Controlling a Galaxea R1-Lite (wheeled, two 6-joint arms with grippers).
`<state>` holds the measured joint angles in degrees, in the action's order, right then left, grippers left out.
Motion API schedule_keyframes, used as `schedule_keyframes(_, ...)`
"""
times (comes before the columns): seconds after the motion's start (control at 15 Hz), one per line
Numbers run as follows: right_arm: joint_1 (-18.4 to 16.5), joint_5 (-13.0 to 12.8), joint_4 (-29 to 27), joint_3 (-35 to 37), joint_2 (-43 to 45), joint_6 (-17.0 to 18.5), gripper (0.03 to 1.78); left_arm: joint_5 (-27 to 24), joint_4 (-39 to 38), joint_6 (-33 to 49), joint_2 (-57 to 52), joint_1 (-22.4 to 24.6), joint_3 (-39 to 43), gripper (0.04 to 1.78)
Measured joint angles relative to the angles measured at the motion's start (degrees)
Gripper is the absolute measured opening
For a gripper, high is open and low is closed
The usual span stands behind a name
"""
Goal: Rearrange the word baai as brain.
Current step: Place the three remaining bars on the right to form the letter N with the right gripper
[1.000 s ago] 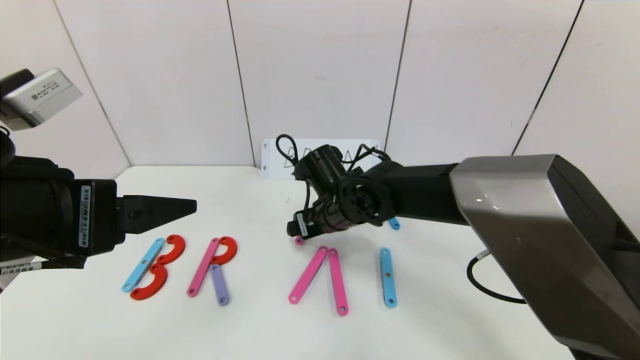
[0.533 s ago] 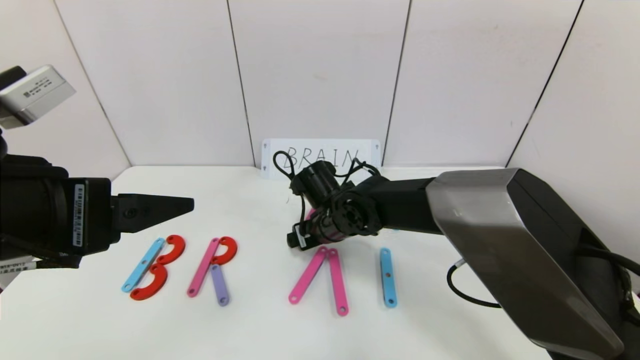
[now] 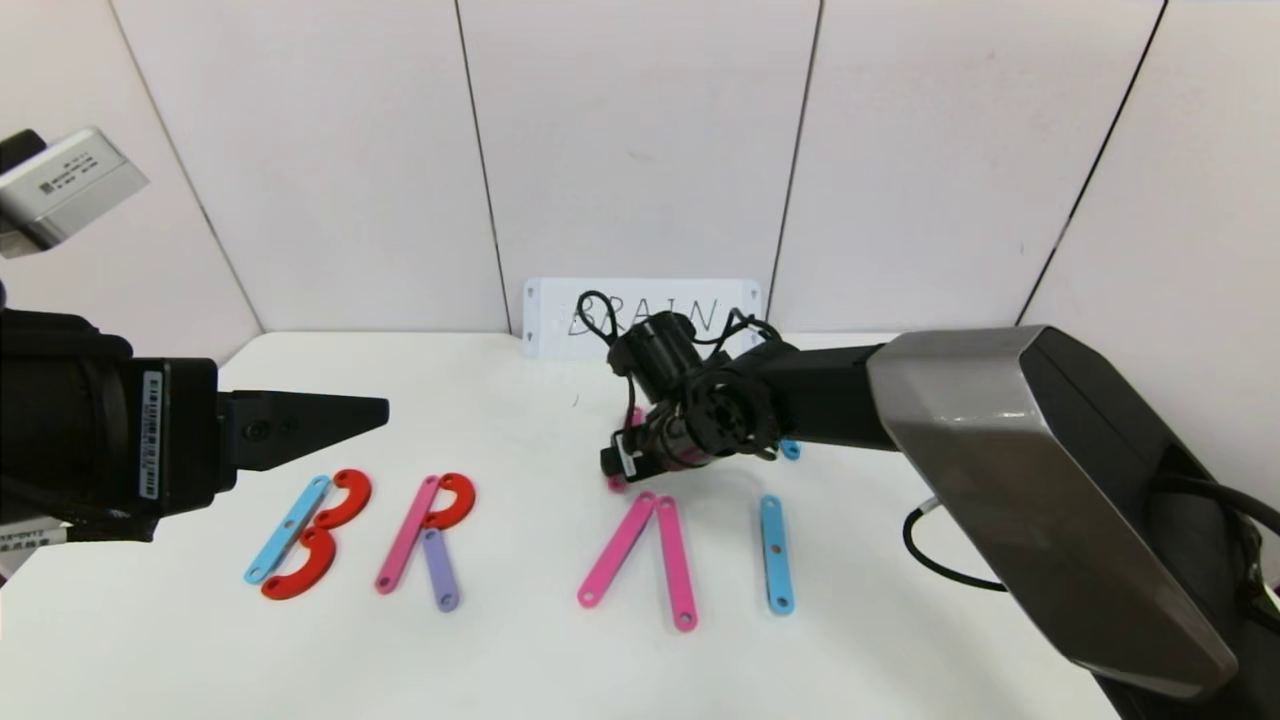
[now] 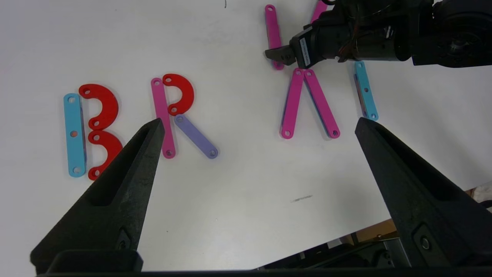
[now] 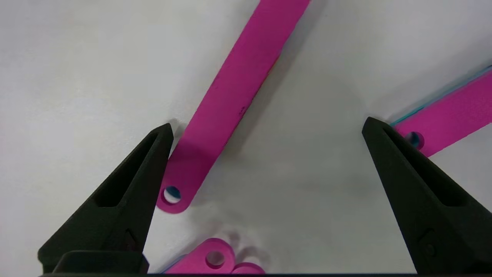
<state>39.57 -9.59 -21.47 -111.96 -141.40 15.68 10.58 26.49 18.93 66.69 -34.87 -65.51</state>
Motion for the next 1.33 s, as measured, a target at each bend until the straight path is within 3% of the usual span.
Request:
schedule_keyframes(0.33, -1.76, -1.89, -0.38, 0.0, 0.57, 0.39, 1.71, -0.04, -0.01, 0.05, -0.05, -0.11, 0.02, 1.73)
schedule_keyframes(0.6, -2.23, -1.9, -0.09, 0.0, 1.46, 0.44, 1.71, -0.13, -0.01, 0.05, -0.07, -0.33, 0.07, 1.73)
schedule_keyframes(1.33, 1.91, -1.93, 2.51, -0.09, 1.76, -0.59, 1.71, -0.13, 0.0, 0.09, 0.0, -0.8, 0.11, 1.73)
